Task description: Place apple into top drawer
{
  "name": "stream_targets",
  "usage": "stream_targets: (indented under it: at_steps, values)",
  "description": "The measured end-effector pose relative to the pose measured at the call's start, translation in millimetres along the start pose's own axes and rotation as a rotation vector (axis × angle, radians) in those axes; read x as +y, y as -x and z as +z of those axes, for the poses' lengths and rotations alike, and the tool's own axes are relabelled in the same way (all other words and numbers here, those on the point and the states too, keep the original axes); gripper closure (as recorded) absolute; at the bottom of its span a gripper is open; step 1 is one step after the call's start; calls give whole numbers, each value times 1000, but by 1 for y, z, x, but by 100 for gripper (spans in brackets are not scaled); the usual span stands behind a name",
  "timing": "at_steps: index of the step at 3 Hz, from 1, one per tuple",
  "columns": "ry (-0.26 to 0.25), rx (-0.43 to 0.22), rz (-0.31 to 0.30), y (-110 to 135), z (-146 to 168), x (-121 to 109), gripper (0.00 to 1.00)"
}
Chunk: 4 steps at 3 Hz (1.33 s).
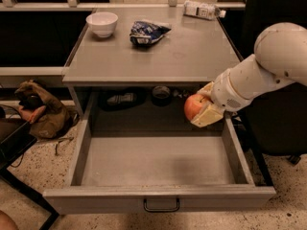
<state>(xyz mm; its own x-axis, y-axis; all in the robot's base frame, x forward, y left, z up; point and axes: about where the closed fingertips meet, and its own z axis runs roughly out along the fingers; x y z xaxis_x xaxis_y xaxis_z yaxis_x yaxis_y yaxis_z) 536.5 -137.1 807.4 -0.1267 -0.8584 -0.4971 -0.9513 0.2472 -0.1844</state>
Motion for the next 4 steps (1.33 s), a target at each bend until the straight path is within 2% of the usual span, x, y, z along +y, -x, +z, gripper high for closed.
stream_targets:
  at_steps: [1, 2, 3, 4]
  values:
    - [50, -6, -2, -7, 26, 14, 100]
    - [102, -18, -36, -9, 60, 27, 100]
    - [101, -51, -98, -7, 84, 33, 100]
    - [101, -51, -98, -6, 84, 33, 100]
